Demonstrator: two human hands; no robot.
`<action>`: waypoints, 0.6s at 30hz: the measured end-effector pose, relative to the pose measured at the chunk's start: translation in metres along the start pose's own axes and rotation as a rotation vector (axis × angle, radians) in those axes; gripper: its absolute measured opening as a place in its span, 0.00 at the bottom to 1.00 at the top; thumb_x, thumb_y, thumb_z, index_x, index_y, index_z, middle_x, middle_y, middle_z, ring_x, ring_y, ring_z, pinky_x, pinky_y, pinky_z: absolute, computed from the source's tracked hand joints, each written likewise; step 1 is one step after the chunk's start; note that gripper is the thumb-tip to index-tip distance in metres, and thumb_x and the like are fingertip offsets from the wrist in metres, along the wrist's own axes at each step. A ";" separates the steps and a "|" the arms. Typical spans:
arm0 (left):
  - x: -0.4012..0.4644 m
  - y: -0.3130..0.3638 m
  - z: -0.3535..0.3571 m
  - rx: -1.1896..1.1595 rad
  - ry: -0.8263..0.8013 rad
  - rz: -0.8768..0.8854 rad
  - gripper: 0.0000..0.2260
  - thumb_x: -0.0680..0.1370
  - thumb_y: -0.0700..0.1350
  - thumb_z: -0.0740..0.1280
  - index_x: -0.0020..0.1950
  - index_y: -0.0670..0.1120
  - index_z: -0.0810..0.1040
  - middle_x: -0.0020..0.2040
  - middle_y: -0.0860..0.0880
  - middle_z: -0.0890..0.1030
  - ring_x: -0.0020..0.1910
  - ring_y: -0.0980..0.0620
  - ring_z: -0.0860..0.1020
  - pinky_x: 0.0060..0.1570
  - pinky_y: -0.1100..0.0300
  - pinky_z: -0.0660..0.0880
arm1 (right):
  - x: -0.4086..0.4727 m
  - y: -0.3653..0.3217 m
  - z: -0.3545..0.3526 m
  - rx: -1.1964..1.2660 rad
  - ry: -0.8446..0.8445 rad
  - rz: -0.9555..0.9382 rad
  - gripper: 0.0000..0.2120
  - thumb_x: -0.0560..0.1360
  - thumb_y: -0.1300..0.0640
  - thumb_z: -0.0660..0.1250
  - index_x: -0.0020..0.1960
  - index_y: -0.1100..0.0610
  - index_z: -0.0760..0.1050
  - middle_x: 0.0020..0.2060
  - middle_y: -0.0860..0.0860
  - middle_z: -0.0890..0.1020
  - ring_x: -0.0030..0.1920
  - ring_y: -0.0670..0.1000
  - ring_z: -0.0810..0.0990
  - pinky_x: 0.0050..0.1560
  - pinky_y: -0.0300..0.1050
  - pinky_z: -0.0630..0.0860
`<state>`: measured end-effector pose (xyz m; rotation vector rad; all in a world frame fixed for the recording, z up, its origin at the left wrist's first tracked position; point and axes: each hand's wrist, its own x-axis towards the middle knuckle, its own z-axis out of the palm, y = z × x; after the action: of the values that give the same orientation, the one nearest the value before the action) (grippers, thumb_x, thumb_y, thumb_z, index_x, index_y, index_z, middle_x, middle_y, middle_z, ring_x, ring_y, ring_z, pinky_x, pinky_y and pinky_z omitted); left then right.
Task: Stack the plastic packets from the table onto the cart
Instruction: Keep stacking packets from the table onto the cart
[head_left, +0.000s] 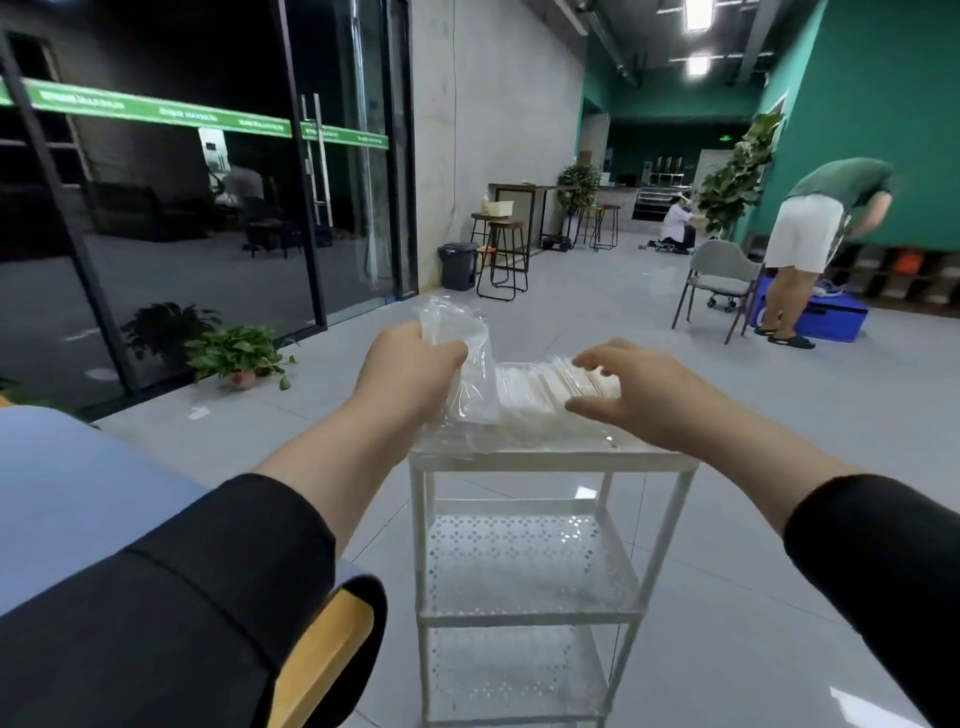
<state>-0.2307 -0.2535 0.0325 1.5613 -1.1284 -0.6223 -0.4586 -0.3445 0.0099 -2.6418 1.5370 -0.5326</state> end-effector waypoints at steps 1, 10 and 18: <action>0.000 0.000 -0.002 0.026 -0.001 0.010 0.13 0.76 0.38 0.64 0.33 0.47 0.67 0.30 0.51 0.68 0.29 0.50 0.64 0.29 0.61 0.59 | 0.003 -0.005 0.003 -0.047 -0.042 -0.019 0.31 0.74 0.36 0.70 0.73 0.47 0.70 0.67 0.44 0.73 0.64 0.49 0.74 0.61 0.43 0.69; 0.020 -0.003 -0.015 0.137 0.036 0.059 0.14 0.75 0.37 0.63 0.33 0.48 0.62 0.28 0.53 0.62 0.24 0.54 0.59 0.21 0.65 0.54 | 0.043 -0.057 0.042 -0.321 -0.192 -0.051 0.38 0.75 0.32 0.66 0.76 0.52 0.63 0.67 0.52 0.74 0.68 0.58 0.70 0.67 0.58 0.68; 0.048 0.018 0.011 0.082 0.012 0.013 0.10 0.76 0.39 0.66 0.36 0.45 0.69 0.31 0.50 0.67 0.29 0.51 0.65 0.29 0.61 0.60 | 0.027 -0.060 0.006 0.511 -0.004 -0.105 0.46 0.70 0.39 0.75 0.81 0.46 0.56 0.73 0.43 0.69 0.70 0.45 0.70 0.67 0.42 0.68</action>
<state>-0.2261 -0.3010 0.0533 1.6243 -1.1671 -0.5634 -0.3938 -0.3377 0.0237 -2.3257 1.0782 -0.8003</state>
